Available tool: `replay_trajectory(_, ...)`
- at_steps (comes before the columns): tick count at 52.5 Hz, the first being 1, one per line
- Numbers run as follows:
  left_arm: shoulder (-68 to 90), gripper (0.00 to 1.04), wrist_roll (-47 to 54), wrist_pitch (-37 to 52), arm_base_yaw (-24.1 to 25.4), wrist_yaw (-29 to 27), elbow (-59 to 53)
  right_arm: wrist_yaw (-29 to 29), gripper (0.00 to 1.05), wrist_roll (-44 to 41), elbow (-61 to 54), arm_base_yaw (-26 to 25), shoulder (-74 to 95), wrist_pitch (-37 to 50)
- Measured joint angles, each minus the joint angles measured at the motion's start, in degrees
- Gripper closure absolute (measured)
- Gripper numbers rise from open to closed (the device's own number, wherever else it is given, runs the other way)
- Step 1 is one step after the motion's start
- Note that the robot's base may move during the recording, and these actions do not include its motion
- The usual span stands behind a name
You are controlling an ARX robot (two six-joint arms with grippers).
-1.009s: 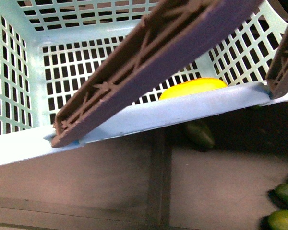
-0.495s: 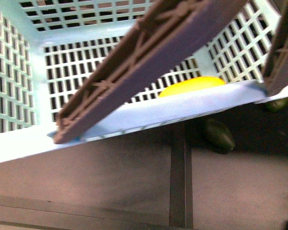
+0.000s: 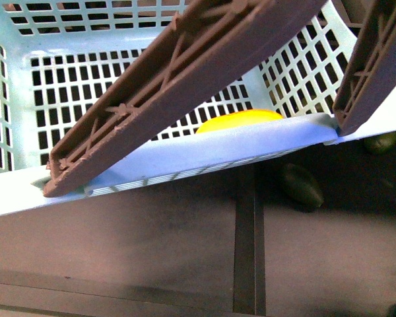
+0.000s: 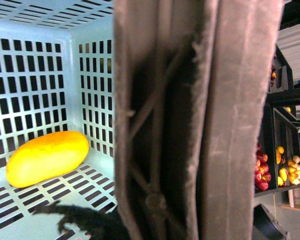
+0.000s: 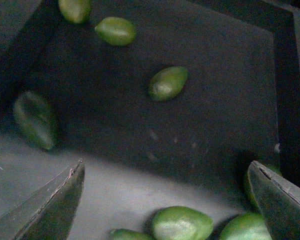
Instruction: Pick mango and avocado into basket
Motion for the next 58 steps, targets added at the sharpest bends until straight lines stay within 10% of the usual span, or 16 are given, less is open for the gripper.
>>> replay_trajectory(16, 0.0, 0.91, -0.2, 0.0, 0.0, 1.2, 0.0, 3.9, 0.09, -15.6, 8.3, 7.4, 24.3, 6.0)
replay_trajectory(36, 0.0, 0.91, -0.1, 0.0, 0.0, 0.3, 0.0, -0.8, 0.09, -7.4, 22.2, 18.9, 39.8, 0.9)
replay_trajectory(58, 0.0, 0.91, -0.2, 0.0, 0.0, 0.8, 0.0, -1.6, 0.09, -1.8, 33.6, 20.8, 48.8, -3.5)
